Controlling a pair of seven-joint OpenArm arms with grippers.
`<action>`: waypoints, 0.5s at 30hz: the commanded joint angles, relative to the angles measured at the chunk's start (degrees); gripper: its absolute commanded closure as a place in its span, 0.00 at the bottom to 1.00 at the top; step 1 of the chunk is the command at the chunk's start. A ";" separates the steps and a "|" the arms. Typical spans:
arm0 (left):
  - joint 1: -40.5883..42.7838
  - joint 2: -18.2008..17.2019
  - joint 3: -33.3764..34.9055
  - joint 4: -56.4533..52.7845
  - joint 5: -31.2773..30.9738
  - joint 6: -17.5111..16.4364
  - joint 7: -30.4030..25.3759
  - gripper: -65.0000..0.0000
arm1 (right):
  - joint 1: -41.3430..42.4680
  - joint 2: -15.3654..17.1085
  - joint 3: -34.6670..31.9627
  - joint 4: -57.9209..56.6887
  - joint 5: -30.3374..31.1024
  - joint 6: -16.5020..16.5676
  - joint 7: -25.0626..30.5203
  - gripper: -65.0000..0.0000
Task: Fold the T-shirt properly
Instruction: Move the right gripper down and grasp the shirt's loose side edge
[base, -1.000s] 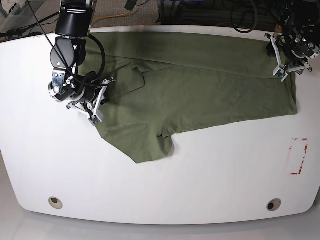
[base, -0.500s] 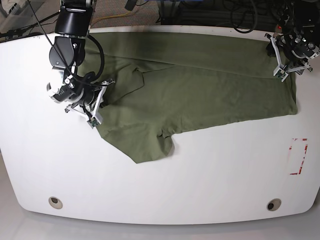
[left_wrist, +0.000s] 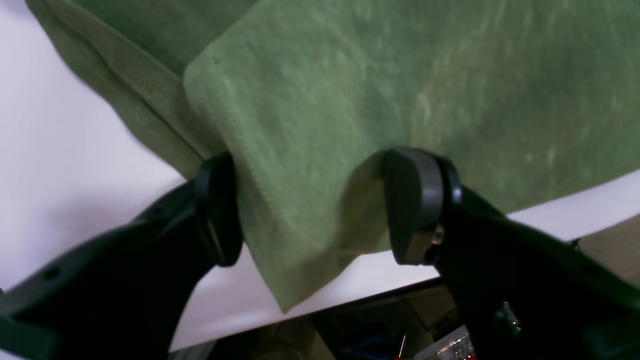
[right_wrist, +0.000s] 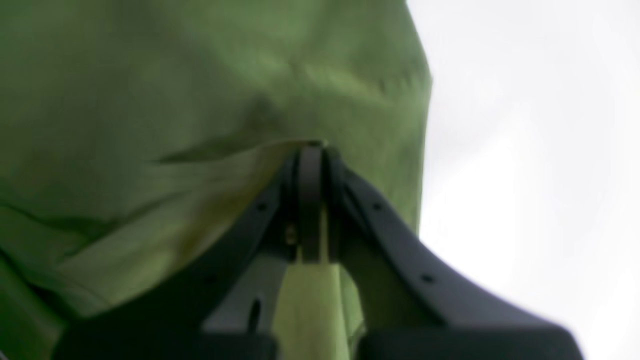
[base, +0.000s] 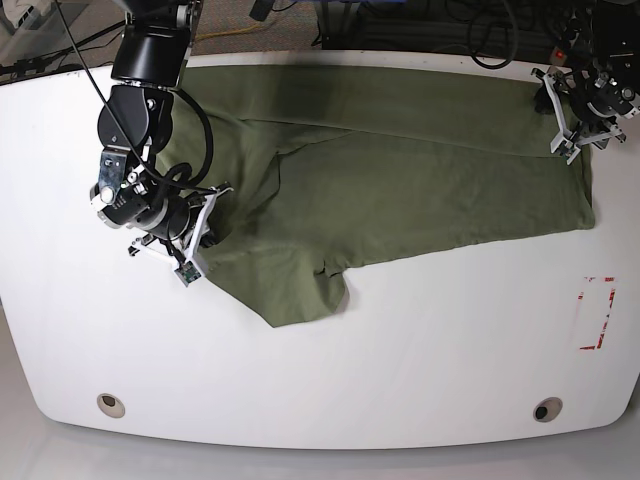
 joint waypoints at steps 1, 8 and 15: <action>0.37 -0.58 -0.16 0.09 1.54 0.10 0.69 0.40 | 1.97 0.52 0.13 -0.43 0.54 -0.10 0.85 1.00; 0.37 -0.67 -0.60 0.09 1.10 0.10 0.69 0.40 | 4.69 0.78 1.53 -6.32 0.45 -0.10 0.93 0.69; -1.03 -0.41 -3.50 2.03 -0.48 0.10 0.69 0.40 | 8.38 2.19 5.23 -10.80 0.28 -0.10 1.02 0.49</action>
